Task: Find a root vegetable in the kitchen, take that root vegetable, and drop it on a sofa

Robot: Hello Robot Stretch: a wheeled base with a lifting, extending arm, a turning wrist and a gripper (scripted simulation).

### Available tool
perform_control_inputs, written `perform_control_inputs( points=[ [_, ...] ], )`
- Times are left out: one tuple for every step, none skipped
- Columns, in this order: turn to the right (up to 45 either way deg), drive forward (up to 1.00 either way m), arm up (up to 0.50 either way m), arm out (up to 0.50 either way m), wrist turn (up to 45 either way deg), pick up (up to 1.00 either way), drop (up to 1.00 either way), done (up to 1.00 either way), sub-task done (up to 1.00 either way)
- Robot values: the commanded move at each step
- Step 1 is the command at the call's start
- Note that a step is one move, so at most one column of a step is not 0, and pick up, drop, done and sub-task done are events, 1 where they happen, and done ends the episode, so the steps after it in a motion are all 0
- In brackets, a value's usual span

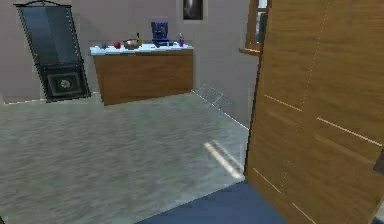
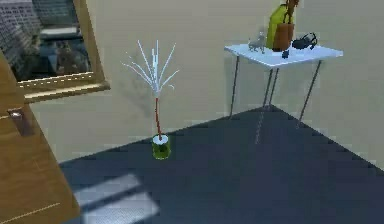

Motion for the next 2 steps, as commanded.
perform_control_inputs(
  points=[
    [-24.0,0.00,0.00,0.00,0.0,0.00,0.00,0.00,0.00],
    [0.0,1.00,0.00,0.00,0.0,0.00,0.00,0.00,0.00]
  ],
)
